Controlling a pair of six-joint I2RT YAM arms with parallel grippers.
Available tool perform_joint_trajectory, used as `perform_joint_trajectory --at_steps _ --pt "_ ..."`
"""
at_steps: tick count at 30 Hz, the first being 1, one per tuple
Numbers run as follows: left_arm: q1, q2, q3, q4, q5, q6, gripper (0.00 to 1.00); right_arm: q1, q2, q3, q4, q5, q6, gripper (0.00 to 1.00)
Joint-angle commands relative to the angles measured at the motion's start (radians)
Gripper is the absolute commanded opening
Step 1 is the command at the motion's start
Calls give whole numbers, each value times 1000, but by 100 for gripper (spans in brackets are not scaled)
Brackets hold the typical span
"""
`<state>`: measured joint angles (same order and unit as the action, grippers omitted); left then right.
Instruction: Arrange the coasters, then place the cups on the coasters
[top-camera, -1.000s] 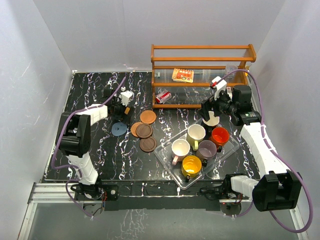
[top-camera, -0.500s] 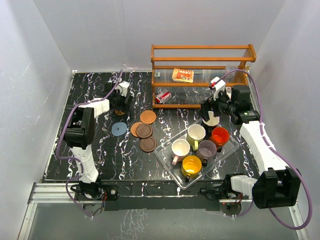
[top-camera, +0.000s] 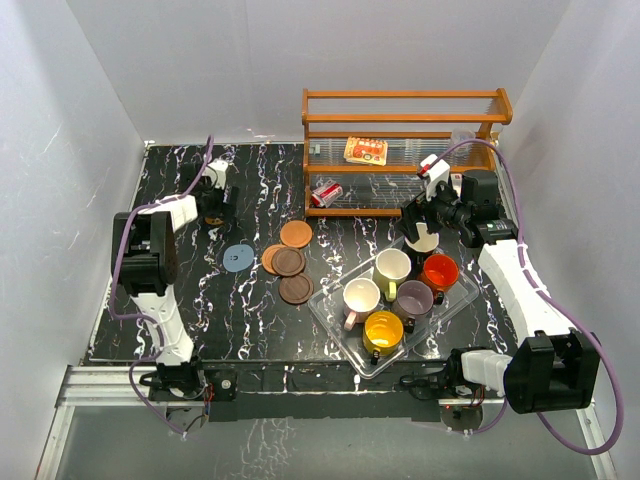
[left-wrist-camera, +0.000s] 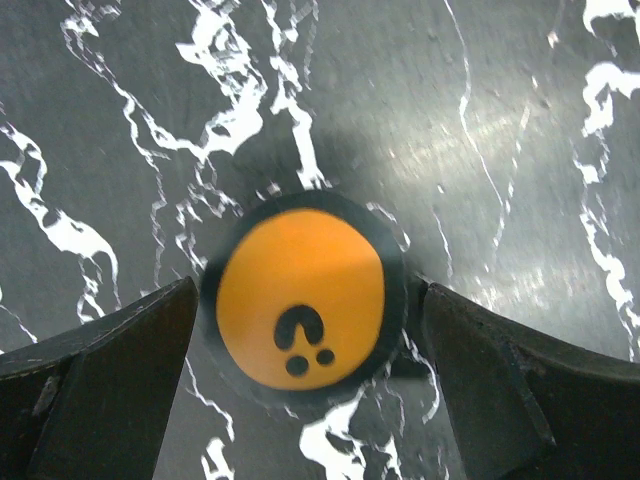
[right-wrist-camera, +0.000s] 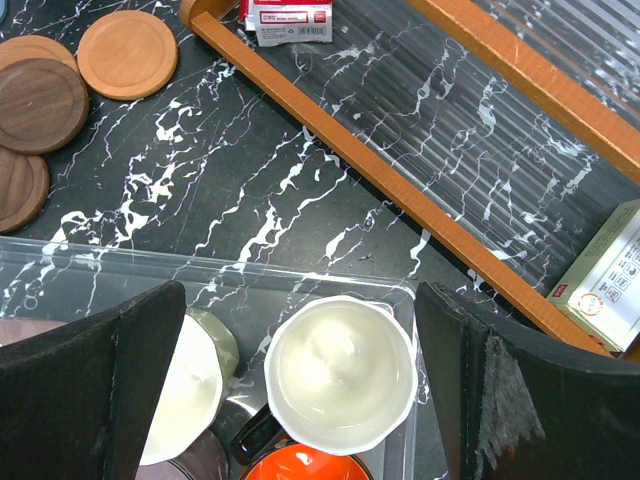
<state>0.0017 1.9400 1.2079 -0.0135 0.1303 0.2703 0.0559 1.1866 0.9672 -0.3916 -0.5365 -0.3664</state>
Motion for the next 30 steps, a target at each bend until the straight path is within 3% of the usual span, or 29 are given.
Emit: perform_joint_trajectory --at_steps 1,6,15,24,30 --pt "-2 -185 -136 -60 114 45 97 -5 -1 10 40 15 -15 98" --pt "-2 -322 -262 -126 234 149 98 -5 8 15 33 15 -18 98" --pt "-10 -466 -405 -267 287 296 99 -4 1 9 35 23 -21 98" --pt "-34 -433 -424 -240 224 314 98 -5 -8 10 32 10 -22 98" --pt "-71 -352 -389 -208 171 309 92 -4 -8 10 32 7 -22 98"
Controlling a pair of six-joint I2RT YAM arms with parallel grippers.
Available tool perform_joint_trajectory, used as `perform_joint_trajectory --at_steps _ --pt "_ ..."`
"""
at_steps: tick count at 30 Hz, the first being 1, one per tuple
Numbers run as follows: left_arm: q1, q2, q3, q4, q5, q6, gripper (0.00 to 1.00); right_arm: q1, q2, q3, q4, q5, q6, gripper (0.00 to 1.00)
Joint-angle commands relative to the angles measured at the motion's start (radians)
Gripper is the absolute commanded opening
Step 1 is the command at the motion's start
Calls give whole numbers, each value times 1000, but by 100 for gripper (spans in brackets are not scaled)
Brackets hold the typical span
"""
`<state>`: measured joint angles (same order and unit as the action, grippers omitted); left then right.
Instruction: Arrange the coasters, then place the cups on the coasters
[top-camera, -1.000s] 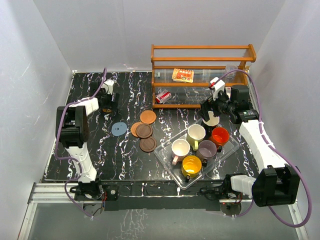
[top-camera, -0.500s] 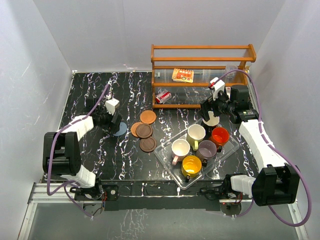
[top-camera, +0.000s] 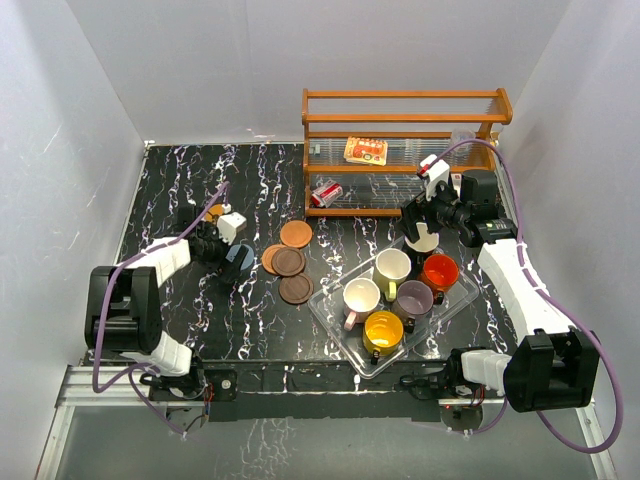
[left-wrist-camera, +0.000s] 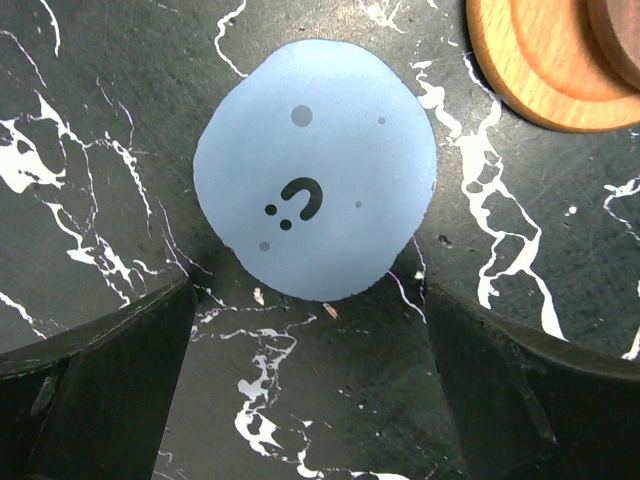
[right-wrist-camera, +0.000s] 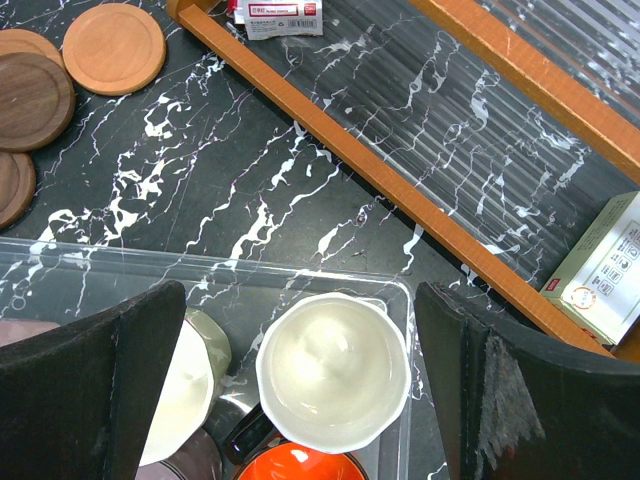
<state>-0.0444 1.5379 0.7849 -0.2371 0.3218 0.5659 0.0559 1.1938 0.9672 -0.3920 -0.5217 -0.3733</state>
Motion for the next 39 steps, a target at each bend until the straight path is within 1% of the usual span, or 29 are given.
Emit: perform_joint_trajectory --at_steps 1,5,10,13,16,20,22,24,27,30,34,39 --pt "-30 65 41 25 -30 9 90 -4 -16 10 33 -8 -16 98" --pt "-32 140 96 57 -40 -41 82 -4 -9 7 33 -5 -17 98" --pt "-36 260 218 56 11 -90 70 -4 -3 6 33 0 -21 98" --pt "-45 339 296 40 53 -100 65 -4 -4 4 34 4 -21 98" --pt "-59 413 372 22 49 -119 62 -5 -6 2 38 9 -21 98" --pt "-66 471 450 12 -1 -166 60 -5 -6 0 41 8 -20 98" --pt "-66 470 467 4 -16 -174 61 -5 -6 0 41 6 -21 98" --pt "-66 439 464 1 -16 -174 66 -5 -4 1 42 5 -21 98" --pt "-60 349 428 15 0 -187 75 -6 -3 -1 42 2 -20 98" --pt "-34 245 382 51 29 -217 80 -6 -3 1 40 -4 -19 98" --pt "10 177 341 55 11 -222 82 -6 -6 1 38 -3 -19 98" --pt "51 156 299 50 3 -212 81 -7 -8 3 39 0 -20 98"
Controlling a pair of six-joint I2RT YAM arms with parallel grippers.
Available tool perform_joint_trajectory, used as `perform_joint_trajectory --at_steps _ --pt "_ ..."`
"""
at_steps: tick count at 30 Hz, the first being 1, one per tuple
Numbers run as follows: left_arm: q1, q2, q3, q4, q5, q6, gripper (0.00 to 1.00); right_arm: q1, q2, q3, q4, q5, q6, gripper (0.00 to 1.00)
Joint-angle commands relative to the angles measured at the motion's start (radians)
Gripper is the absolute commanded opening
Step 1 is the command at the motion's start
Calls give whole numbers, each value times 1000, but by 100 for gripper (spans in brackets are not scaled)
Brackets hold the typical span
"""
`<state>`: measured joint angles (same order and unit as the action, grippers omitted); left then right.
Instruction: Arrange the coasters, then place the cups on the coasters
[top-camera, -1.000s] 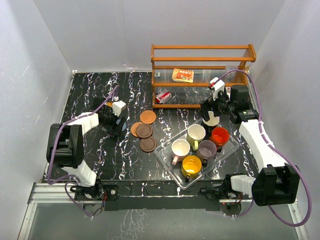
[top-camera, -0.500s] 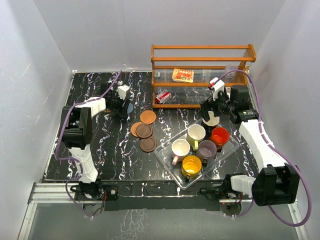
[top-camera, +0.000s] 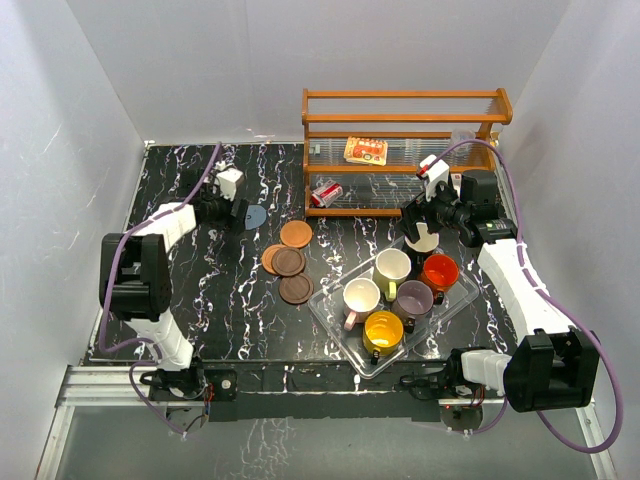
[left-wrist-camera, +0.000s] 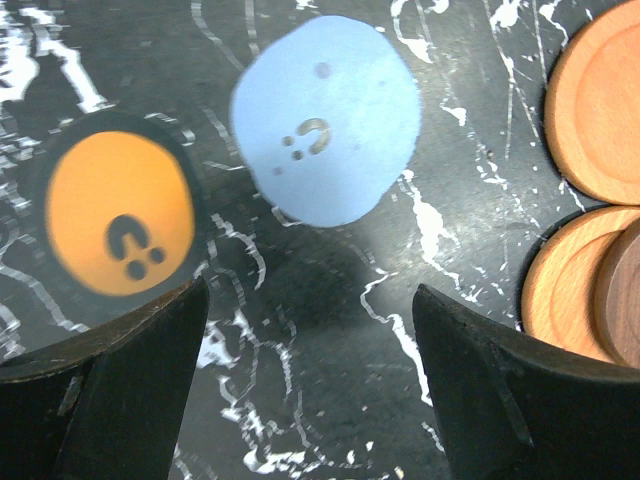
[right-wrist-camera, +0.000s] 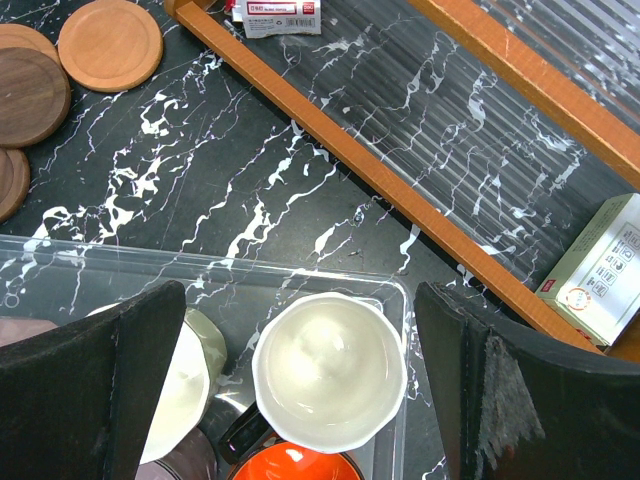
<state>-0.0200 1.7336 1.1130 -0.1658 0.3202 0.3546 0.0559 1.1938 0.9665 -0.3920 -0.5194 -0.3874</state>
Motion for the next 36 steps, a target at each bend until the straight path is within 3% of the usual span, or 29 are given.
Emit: perform_joint_trajectory --at_steps 1,4,10,18,32,36 --pt "28 -42 -30 -34 22 14 80 -7 -7 3 39 -2 -7 99" --pt "25 -73 -53 -41 142 32 80 -6 -5 3 38 -2 -7 98" --pt "-39 -108 -57 -75 239 83 82 -6 -5 3 38 2 -7 98" --pt "-242 -85 -56 -106 179 197 83 -5 -11 -1 41 8 -8 98" --pt "-397 21 -9 -75 114 201 83 -6 -17 -7 43 20 -14 98" --pt "-418 26 -12 -56 115 198 89 -7 -15 -10 45 24 -16 98"
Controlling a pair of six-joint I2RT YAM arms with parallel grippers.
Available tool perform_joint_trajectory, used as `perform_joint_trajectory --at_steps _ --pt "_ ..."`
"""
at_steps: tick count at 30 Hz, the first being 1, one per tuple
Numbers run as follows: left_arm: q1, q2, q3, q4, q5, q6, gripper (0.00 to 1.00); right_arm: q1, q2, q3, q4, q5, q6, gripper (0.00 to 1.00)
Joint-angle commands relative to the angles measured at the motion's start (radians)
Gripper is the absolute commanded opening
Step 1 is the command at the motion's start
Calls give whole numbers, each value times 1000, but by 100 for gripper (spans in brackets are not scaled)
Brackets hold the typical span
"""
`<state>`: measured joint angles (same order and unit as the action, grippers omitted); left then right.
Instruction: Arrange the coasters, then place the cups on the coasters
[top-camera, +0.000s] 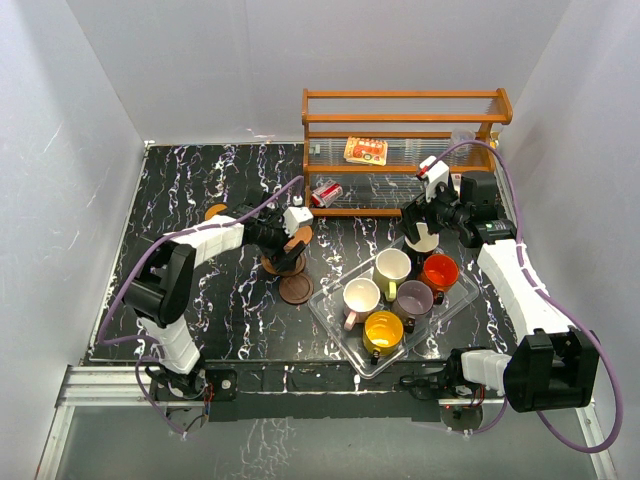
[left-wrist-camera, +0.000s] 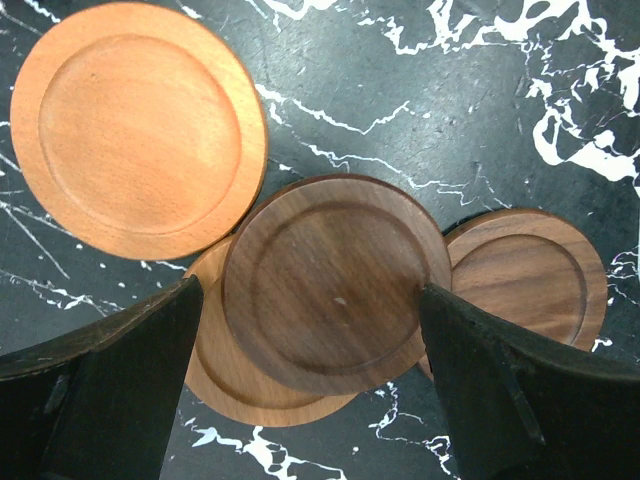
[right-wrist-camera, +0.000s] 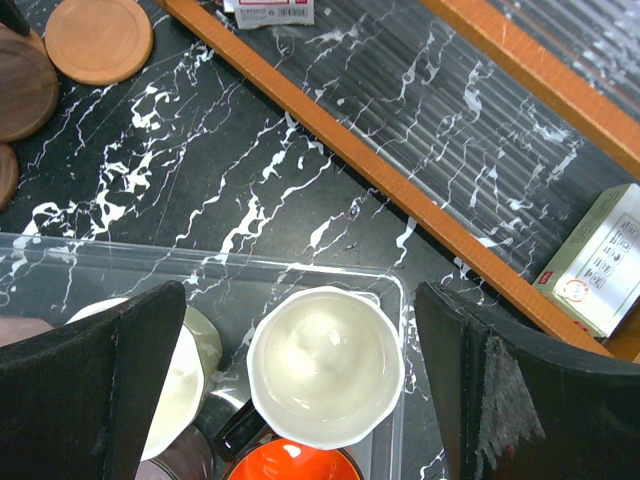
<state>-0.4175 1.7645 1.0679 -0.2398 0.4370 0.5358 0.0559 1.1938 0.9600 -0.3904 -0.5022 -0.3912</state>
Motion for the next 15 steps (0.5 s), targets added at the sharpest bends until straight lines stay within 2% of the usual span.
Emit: perform_joint_trajectory --at_steps 1,9,15 --pt "-27 -7 30 24 -1 14 91 -8 -14 -3 44 7 -14 98" --pt "-78 -26 14 88 -12 18 98 -7 -7 -4 43 7 -16 98" --pt "-99 36 46 80 -31 58 99 -7 -7 -5 43 11 -18 98"
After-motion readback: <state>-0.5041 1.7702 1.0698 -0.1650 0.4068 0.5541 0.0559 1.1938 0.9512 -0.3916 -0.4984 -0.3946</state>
